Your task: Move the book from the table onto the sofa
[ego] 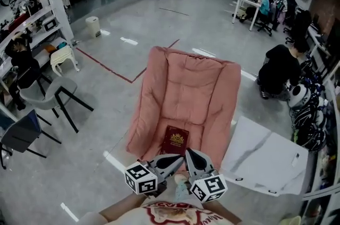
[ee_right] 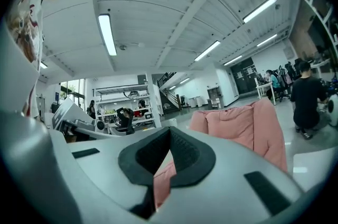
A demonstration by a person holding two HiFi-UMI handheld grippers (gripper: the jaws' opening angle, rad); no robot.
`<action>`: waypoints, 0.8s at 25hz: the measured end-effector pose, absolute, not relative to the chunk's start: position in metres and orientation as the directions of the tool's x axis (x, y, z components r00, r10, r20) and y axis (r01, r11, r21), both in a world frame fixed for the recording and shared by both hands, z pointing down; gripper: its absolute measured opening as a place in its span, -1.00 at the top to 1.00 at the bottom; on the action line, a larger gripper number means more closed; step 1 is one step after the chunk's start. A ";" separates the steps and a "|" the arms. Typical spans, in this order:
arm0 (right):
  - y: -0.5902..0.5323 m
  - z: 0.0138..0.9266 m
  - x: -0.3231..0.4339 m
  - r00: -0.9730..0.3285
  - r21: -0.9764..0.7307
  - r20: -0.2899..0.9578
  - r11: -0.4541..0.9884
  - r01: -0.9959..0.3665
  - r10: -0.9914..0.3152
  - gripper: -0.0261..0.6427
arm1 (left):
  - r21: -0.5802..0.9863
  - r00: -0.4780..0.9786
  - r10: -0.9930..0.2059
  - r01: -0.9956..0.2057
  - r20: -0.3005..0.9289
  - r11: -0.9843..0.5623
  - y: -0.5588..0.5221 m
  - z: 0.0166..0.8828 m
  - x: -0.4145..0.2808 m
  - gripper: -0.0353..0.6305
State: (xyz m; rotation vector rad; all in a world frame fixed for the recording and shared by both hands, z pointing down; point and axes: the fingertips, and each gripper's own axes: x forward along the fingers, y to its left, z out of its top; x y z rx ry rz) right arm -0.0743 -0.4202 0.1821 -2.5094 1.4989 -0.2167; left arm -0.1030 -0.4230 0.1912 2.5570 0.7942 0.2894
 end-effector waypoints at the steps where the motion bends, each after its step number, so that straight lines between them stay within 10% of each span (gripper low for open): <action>1: -0.419 0.181 -0.089 0.479 -0.255 0.018 -0.467 -0.847 -0.878 0.92 | 0.468 0.809 0.585 0.493 0.064 -0.733 -0.422 0.190 -0.118 0.88; 20: -0.318 0.159 -0.209 0.565 -0.267 -0.034 -0.537 -0.800 -0.824 0.92 | 0.414 0.776 0.630 0.563 0.032 -0.715 -0.325 0.168 -0.238 0.88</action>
